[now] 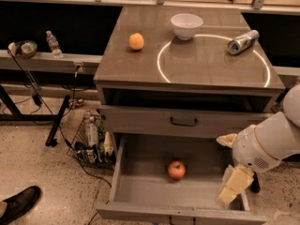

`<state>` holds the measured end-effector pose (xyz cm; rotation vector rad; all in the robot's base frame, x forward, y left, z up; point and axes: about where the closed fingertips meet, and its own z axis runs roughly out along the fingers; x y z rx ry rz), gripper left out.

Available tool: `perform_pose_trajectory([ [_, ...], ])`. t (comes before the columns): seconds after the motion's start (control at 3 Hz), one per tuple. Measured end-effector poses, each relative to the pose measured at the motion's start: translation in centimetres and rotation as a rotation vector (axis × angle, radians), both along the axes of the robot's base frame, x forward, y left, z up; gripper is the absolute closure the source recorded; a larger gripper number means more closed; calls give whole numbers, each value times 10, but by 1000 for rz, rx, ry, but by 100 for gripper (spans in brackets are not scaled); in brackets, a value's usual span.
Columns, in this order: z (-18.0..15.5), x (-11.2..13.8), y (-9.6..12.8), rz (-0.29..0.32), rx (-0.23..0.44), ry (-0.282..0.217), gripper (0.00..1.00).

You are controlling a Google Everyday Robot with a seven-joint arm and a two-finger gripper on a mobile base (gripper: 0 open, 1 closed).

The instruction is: Pick apple from middle drawer and place on counter

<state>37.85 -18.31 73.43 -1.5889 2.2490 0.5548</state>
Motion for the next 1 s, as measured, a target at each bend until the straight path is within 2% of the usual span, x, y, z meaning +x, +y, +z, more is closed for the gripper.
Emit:
perform_pose_trajectory([
  [0.33,-15,-1,6,-34,22,16,0],
  [0.67,-51,7,21,-124,124,26,0],
  [1.0,-102,48,50,-178,238,-14,0],
])
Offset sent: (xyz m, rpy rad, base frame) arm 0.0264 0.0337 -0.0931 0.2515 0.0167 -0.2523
